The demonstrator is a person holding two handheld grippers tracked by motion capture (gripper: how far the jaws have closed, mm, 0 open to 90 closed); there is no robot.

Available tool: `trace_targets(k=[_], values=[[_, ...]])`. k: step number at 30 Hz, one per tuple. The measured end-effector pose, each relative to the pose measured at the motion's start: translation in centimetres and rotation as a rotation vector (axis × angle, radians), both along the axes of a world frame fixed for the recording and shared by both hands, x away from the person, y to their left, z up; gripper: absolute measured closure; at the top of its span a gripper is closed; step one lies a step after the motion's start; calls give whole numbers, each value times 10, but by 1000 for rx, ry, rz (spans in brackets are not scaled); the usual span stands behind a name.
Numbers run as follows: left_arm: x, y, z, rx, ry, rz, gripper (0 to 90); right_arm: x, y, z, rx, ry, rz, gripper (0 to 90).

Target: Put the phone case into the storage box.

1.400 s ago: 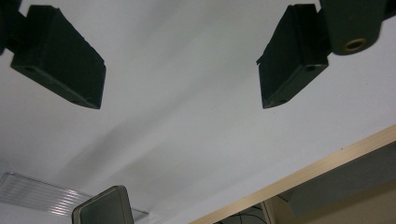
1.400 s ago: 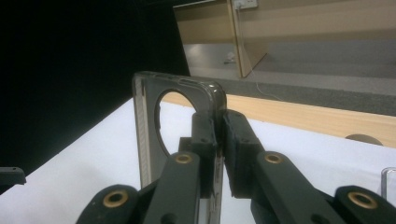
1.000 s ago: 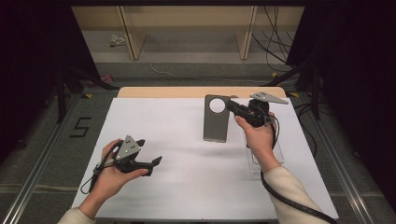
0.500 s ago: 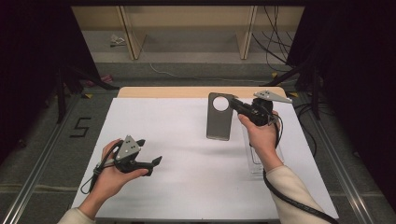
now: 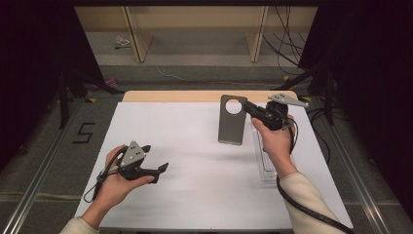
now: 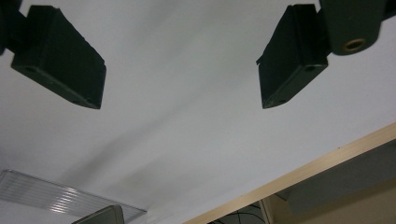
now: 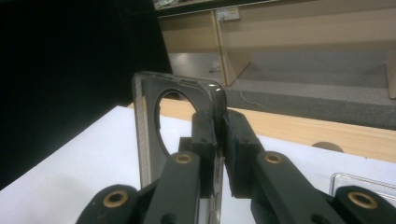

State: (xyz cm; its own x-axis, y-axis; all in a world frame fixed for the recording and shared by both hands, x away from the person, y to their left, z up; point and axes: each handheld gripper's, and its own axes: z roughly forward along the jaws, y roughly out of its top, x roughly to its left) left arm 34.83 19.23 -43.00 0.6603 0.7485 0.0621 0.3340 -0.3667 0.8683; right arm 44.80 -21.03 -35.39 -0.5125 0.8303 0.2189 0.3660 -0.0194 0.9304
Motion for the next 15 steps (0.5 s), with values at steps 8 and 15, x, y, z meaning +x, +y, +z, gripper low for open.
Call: trace_targets(k=[8,15], values=[[0,0,0,0,0,-1,147,1,-4,1,-1,-3,-11,836],[0,0,0,2,0,0,147,1,-6,1,-5,-5,-19,836]])
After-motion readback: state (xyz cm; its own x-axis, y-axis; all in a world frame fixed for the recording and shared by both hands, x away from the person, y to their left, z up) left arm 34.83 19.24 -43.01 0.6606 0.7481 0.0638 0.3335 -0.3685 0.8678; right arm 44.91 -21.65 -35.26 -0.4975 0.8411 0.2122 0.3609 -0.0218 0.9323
